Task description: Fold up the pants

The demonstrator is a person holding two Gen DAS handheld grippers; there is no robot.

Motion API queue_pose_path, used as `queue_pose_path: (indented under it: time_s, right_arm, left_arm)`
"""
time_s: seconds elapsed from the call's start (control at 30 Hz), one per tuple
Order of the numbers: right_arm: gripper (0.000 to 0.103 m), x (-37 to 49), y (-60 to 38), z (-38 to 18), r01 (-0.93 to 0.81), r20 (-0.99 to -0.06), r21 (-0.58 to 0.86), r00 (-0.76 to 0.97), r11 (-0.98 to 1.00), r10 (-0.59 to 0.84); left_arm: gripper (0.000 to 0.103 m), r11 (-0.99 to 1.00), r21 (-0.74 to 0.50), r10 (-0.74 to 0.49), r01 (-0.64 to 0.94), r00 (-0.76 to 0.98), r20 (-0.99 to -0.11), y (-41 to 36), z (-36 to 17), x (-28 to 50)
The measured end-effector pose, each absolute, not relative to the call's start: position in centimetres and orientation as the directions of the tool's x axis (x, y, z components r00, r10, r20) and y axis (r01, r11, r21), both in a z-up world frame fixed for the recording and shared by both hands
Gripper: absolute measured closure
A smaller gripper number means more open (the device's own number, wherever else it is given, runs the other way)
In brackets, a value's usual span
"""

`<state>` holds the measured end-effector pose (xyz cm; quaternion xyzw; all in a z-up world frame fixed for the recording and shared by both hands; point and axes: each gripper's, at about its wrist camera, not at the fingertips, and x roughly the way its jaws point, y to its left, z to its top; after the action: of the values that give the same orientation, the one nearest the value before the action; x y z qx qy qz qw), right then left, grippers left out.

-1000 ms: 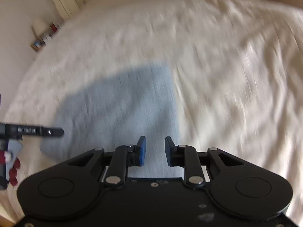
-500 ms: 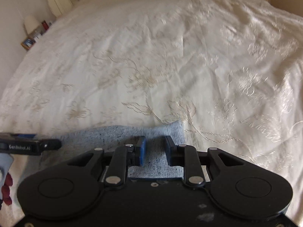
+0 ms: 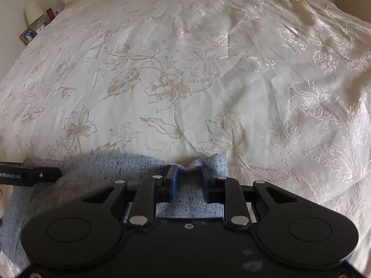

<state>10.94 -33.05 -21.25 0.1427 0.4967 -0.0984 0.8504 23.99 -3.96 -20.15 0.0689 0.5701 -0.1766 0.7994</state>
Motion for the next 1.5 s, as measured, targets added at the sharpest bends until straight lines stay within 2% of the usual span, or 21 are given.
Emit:
queue_pose_path:
  time_s: [0.1,0.13,0.17,0.23,0.33,0.5,0.67,0.97,1.3,1.4,1.43,1.47,1.5]
  right_arm:
    - [0.070,10.1,-33.2,-20.2,0.316,-0.866,0.152,0.499,0.936,-0.028]
    - [0.060,9.6,-33.3,-19.9,0.319,-0.863,0.159,0.504,0.934,-0.026]
    - [0.056,9.0,-33.3,-19.6,0.321,-0.861,0.166,0.509,0.933,-0.022]
    - [0.053,7.6,-33.4,-19.2,0.323,-0.857,0.181,0.515,0.929,-0.011]
    - [0.043,4.8,-33.6,-18.9,0.341,-0.853,0.224,0.522,0.913,0.014]
    - [0.040,0.7,-34.2,-20.1,0.387,-0.860,0.307,0.503,0.870,0.080]
    - [0.032,-1.3,-34.4,-21.5,0.399,-0.861,0.375,0.485,0.837,0.154]
    - [0.022,1.0,-33.8,-22.9,0.314,-0.840,0.454,0.465,0.834,0.282]
    - [0.000,4.6,-32.9,-24.4,0.246,-0.801,0.513,0.481,0.822,0.356]
    - [0.000,5.4,-32.6,-24.6,0.236,-0.795,0.520,0.486,0.821,0.363]
    - [0.011,5.7,-32.4,-24.5,0.230,-0.792,0.521,0.488,0.822,0.366]
    - [0.030,6.0,-32.2,-24.3,0.225,-0.793,0.518,0.489,0.825,0.364]
    - [0.042,6.1,-32.1,-24.0,0.228,-0.798,0.511,0.485,0.829,0.358]
  left_arm:
    - [0.000,0.920,-0.062,-0.194,0.387,0.312,-0.930,-4.1,-18.9,23.3]
    - [0.000,0.917,-0.059,-0.196,0.395,0.317,-0.928,-4.0,-18.4,23.0]
    - [0.000,0.914,-0.060,-0.202,0.401,0.323,-0.925,-3.8,-18.0,22.6]
    - [0.000,0.908,-0.077,-0.230,0.411,0.337,-0.913,-3.1,-17.0,21.6]
    - [0.000,0.903,-0.118,-0.278,0.413,0.353,-0.893,-1.1,-15.6,19.8]
    - [0.000,0.891,-0.213,-0.350,0.401,0.307,-0.885,1.8,-15.7,17.3]
    - [0.000,0.895,-0.219,-0.325,0.390,0.232,-0.917,2.5,-18.3,16.7]
    - [0.000,0.863,-0.318,-0.397,0.394,0.139,-0.907,1.2,-22.0,19.0]
    - [0.000,0.787,-0.347,-0.455,0.511,0.101,-0.884,-1.7,-22.7,21.3]
    - [0.000,0.792,-0.348,-0.454,0.501,0.104,-0.885,-2.3,-22.6,21.4]
    - [0.000,0.804,-0.359,-0.458,0.475,0.110,-0.882,-2.2,-22.6,21.4]
    - [0.001,0.812,-0.382,-0.473,0.441,0.115,-0.873,-2.1,-22.5,21.3]
    - [0.004,0.818,-0.405,-0.489,0.409,0.122,-0.864,-1.9,-22.5,21.3]
